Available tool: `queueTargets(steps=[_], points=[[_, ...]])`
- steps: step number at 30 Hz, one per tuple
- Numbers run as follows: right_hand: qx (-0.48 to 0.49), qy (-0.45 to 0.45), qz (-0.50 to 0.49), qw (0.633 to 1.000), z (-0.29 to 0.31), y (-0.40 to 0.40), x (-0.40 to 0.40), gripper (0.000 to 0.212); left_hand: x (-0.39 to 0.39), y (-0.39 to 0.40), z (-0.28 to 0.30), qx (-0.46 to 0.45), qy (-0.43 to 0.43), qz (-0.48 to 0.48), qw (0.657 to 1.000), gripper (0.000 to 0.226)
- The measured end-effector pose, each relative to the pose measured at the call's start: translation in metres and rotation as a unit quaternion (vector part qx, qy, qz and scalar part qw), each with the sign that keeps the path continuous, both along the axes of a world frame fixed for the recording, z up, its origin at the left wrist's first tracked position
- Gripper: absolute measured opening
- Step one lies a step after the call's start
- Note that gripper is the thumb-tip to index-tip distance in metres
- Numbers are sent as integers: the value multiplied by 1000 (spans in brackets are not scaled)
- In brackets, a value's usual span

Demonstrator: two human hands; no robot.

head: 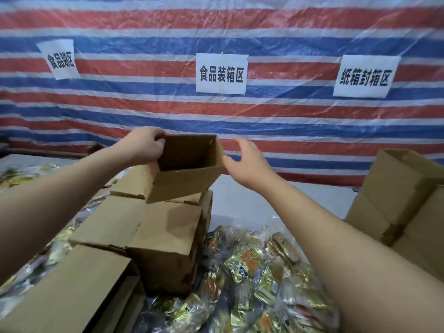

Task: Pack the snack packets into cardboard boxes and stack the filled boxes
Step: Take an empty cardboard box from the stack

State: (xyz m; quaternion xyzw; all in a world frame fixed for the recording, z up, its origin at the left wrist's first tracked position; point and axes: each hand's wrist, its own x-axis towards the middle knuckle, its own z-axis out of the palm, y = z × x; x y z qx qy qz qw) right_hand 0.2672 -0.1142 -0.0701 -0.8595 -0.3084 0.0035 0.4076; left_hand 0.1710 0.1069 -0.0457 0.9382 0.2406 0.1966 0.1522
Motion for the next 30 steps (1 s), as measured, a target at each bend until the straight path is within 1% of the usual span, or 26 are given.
queueTargets(steps=[3, 7, 9, 10, 12, 15, 16, 19, 23, 26, 30], points=[[-2, -31, -3, 1000, 21, -30, 3, 66, -11, -51, 8, -45, -10, -72, 996, 28], [-105, -108, 14, 989, 21, -85, 4, 75, -22, -115, 4, -131, 6, -153, 980, 24], [-130, -107, 20, 986, 10, -111, 4, 76, -26, -141, -9, -158, 19, -181, 971, 23], [-138, -97, 22, 985, 2, -123, 2, 74, -28, -153, -18, -170, 26, -189, 967, 22], [-164, -76, 30, 983, -20, -147, -3, 57, -33, -173, -40, -200, 47, -201, 958, 20], [-227, -55, 43, 971, -66, -178, -18, 14, -43, -199, -83, -246, 100, -216, 939, 23], [-246, -58, 44, 966, -83, -189, -25, 14, -48, -208, -99, -257, 115, -222, 934, 24], [-288, -48, 38, 956, -140, -220, -49, 24, -70, -234, -154, -294, 134, -225, 919, 22], [-309, 9, 38, 950, -208, -252, -93, 29, -103, -266, -228, -353, 175, -195, 898, 22], [-322, 41, 29, 945, -244, -267, -125, 31, -128, -284, -271, -372, 185, -172, 893, 21], [-325, 71, 22, 943, -277, -276, -154, 33, -153, -295, -310, -382, 185, -146, 894, 19]])
